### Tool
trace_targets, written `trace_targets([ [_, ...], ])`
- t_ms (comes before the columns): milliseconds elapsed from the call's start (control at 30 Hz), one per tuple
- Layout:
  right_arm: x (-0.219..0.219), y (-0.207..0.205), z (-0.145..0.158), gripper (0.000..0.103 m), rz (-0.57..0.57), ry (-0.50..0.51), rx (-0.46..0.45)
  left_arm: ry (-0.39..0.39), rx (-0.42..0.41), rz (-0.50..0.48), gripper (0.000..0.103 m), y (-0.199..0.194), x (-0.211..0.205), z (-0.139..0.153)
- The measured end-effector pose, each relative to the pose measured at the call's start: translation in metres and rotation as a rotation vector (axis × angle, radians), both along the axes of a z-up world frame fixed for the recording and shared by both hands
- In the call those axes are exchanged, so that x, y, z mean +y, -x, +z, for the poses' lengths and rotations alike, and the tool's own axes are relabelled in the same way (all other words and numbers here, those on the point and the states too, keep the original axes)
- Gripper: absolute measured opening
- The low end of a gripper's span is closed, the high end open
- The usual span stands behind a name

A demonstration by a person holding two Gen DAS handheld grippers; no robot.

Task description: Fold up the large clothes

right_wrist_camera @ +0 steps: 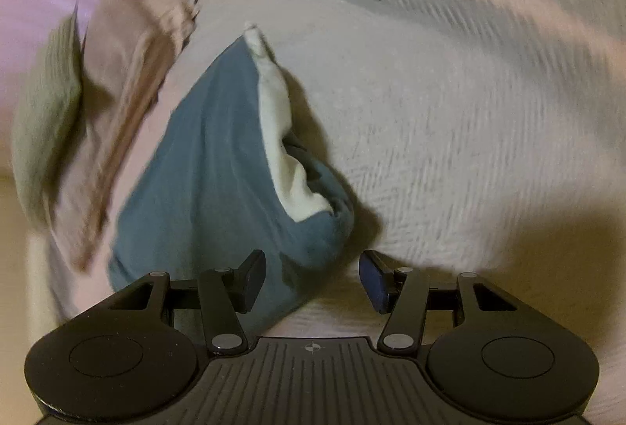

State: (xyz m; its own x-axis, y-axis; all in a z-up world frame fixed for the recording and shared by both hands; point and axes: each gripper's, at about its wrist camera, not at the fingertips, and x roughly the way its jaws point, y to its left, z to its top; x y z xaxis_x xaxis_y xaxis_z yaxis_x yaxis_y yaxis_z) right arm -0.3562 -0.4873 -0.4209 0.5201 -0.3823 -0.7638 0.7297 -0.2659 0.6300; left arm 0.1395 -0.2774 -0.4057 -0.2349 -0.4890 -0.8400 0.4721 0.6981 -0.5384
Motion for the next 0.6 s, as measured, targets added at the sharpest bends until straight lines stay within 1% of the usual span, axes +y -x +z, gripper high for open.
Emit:
trace_targets([
  [67,-0.002,0.005,-0.005,0.050,-0.058,0.034,-0.049,0.024,0.004,0.074,0.041,-0.002,0.005,-0.007],
  [100,-0.005,0.006,-0.010,0.049,-0.083,0.042,-0.074,0.034,-0.002,0.107,0.035,-0.004,0.005,-0.010],
  [133,-0.006,0.009,-0.012,0.026,-0.106,0.057,-0.079,0.040,-0.001,0.124,0.030,-0.004,0.004,-0.014],
  [167,-0.009,0.012,-0.013,0.009,-0.125,0.055,-0.065,0.046,-0.002,0.133,0.007,-0.005,0.003,-0.016],
  [200,-0.009,0.019,-0.013,0.004,-0.156,0.053,-0.080,0.058,-0.011,0.133,0.002,-0.006,0.003,-0.015],
  [233,-0.007,0.025,-0.010,0.004,-0.189,0.072,-0.109,0.072,-0.027,0.128,0.002,-0.007,0.003,-0.012],
  [267,-0.006,0.029,-0.003,0.004,-0.191,0.110,-0.111,0.101,-0.044,0.118,0.002,-0.008,0.005,-0.007],
  [333,-0.010,0.026,0.005,0.003,-0.147,0.154,-0.049,0.131,-0.095,0.091,0.002,-0.011,0.009,0.001],
  [400,-0.011,0.028,-0.004,0.004,-0.140,0.116,-0.017,0.114,-0.103,0.086,0.002,-0.016,0.014,-0.004],
  [433,-0.012,0.029,-0.012,0.004,-0.140,0.099,0.001,0.099,-0.107,0.065,0.002,-0.016,0.015,-0.011],
  [500,-0.013,0.029,-0.019,0.004,-0.118,0.075,0.015,0.066,-0.151,0.003,0.006,-0.010,0.009,-0.020],
  [533,-0.010,0.029,-0.015,0.007,-0.114,0.065,0.020,0.058,-0.160,-0.007,0.007,-0.008,0.007,-0.019],
  [567,-0.009,0.028,-0.006,0.009,-0.102,0.065,0.051,0.055,-0.186,-0.021,0.010,-0.006,0.005,-0.012],
  [600,-0.008,0.024,0.008,0.013,-0.073,0.084,0.129,0.042,-0.252,-0.046,0.015,-0.002,0.005,0.000],
])
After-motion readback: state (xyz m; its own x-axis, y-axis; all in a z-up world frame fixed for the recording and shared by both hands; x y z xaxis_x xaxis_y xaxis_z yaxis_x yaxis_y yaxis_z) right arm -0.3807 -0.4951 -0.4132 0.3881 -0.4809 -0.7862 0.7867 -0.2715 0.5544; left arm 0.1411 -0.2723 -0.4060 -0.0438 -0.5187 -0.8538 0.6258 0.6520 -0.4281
